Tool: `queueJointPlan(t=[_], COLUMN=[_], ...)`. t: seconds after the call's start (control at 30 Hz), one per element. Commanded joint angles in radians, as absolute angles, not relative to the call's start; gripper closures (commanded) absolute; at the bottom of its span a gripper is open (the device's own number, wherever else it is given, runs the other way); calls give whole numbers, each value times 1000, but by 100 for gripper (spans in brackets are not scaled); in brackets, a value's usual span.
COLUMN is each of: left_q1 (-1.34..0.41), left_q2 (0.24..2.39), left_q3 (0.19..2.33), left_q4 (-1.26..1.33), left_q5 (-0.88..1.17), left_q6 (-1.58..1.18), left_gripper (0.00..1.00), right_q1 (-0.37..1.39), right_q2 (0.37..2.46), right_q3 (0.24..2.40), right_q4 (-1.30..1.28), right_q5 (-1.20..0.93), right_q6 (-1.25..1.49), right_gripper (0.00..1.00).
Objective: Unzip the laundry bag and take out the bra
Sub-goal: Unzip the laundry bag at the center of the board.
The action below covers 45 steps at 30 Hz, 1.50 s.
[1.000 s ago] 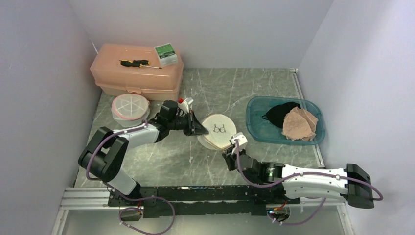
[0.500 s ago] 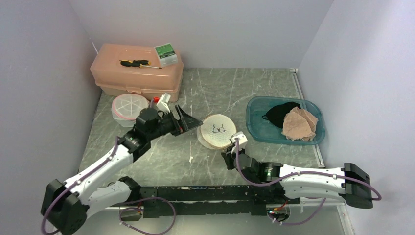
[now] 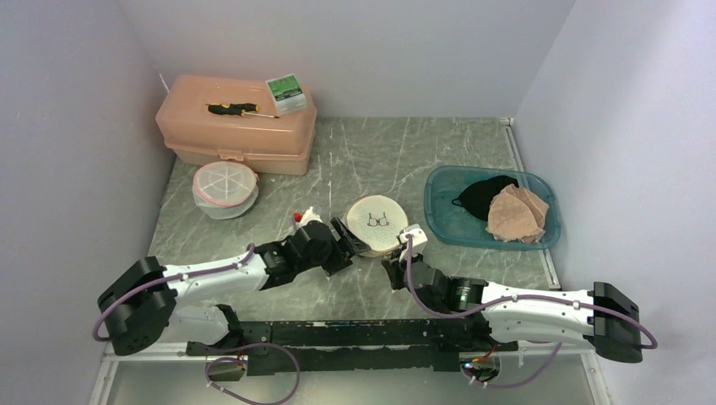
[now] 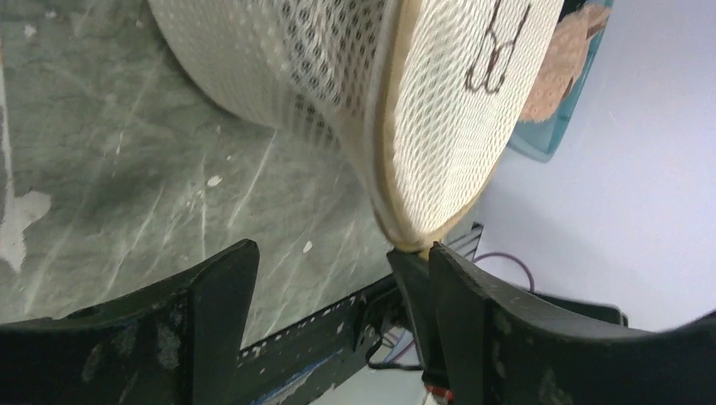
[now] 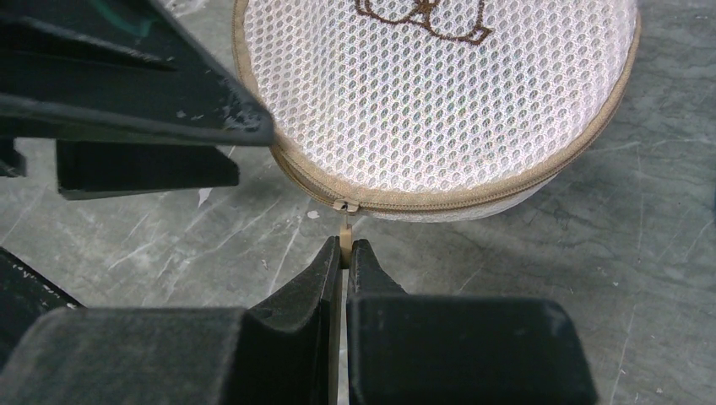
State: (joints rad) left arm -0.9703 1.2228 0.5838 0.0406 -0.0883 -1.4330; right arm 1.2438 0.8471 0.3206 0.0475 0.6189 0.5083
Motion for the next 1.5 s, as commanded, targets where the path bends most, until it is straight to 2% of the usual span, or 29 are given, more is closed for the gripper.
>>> queueJointPlan(t=[0.0, 0.1, 0.3, 0.37, 0.6, 0.77, 0.93, 1.13, 1.27, 1.47], left_q1=[-977, -975, -972, -968, -949, -929, -896, -845, -766, -614], left_q2=[1273, 1321, 1381, 1390, 1371, 1345, 1307, 1295, 1308, 1348], left_q3=[660, 682, 703, 700, 671, 673, 647, 634, 671, 872], left_q4=[139, 158, 193, 204, 208, 168, 170, 213, 209, 125], left_q5=[-169, -172, -163, -156, -144, -124, -89, 20, 183, 526], left_q6=[-1491, -1494, -1491, -1485, -1474, -1440, -1413, -1338, -1213, -947], left_gripper=[24, 27, 42, 51, 96, 97, 97, 97, 97, 97], right_q1=[1241, 1240, 1241, 1241, 1232, 1200, 1090, 997, 1039, 1237], right_q2=[827, 829, 842, 841, 819, 818, 791, 761, 679, 635], right_q3=[362, 357, 348, 347, 341, 334, 308, 302, 306, 383], right_q4=[67, 67, 78, 79, 29, -30, -51, -59, -30, -59], right_q5=[609, 604, 600, 602, 639, 661, 601, 556, 563, 687], right_q6=[506, 510, 512, 512, 525, 566, 612, 615, 537, 428], right_gripper=[100, 100, 100, 100, 100, 100, 100, 100, 100, 100])
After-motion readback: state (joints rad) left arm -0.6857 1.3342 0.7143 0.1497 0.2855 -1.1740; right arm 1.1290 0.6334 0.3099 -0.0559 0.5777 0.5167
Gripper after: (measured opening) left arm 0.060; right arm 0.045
